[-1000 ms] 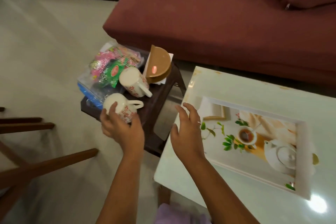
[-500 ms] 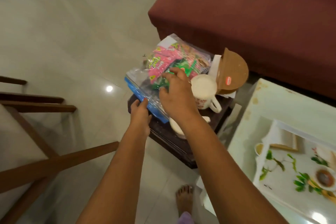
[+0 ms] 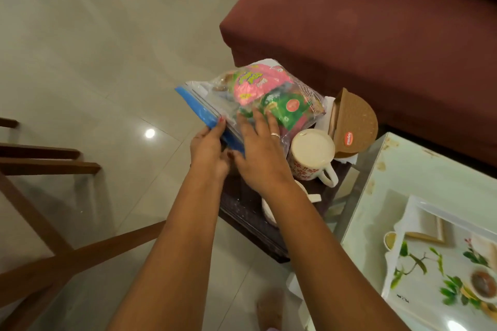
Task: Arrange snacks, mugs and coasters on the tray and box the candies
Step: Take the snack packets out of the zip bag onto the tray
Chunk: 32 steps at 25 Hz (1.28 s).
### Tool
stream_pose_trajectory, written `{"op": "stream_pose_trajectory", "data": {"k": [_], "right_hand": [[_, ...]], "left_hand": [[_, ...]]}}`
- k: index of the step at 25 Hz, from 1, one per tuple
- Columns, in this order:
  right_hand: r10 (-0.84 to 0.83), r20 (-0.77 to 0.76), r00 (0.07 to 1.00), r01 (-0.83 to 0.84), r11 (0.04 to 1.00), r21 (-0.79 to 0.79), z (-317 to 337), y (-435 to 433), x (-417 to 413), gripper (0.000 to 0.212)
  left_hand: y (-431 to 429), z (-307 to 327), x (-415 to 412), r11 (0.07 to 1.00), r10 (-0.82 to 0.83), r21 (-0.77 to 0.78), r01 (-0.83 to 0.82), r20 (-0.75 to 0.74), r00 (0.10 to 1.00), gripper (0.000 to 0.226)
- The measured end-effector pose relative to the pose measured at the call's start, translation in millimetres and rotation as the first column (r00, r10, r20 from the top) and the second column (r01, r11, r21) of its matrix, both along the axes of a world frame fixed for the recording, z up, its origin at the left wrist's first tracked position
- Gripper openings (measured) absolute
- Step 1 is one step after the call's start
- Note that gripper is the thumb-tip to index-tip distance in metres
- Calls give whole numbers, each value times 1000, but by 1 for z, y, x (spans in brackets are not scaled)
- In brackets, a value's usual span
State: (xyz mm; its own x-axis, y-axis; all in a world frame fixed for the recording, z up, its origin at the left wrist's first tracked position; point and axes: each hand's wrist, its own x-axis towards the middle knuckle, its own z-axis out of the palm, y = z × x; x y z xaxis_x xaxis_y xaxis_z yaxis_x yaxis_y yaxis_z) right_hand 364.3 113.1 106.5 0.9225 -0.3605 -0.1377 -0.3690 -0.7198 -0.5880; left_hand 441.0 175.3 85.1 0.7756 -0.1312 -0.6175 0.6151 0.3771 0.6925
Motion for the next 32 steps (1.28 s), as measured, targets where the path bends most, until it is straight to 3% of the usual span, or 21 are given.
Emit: {"op": "stream_pose_trajectory", "data": {"k": [2,5,8,12,16,25,30,32], "right_hand": [[-58,151,987,59,998,-1,11,-9,3,60],[-214,358,909,176,975,138,39,-21,8,56],[-325,544,774,194,939,285,73,-26,1,56],[-471,657,589,203,873,444,115,-31,-33,56],[-599,639,482,276,796,538,142,-53,-86,53],[-732,509,453,374,675,636,145,-115,-237,49],[-753,406,518,376,627,682,113,-131,-302,40],[-772,306,558,339,548,765,92,-129,-311,36]], "left_hand": [[-19,34,3,999,-30,-32,35,134,991,13],[-47,90,-1,991,-108,-35,128,345,932,8],[-60,141,-17,984,-176,58,170,518,837,9],[-73,192,-55,947,-306,143,286,668,679,15],[-103,219,-108,894,-431,224,388,666,609,19],[-173,198,-248,800,-599,413,435,563,569,15],[-180,162,-305,740,-672,392,546,465,577,10],[-176,145,-311,705,-709,411,578,410,574,10]]}}
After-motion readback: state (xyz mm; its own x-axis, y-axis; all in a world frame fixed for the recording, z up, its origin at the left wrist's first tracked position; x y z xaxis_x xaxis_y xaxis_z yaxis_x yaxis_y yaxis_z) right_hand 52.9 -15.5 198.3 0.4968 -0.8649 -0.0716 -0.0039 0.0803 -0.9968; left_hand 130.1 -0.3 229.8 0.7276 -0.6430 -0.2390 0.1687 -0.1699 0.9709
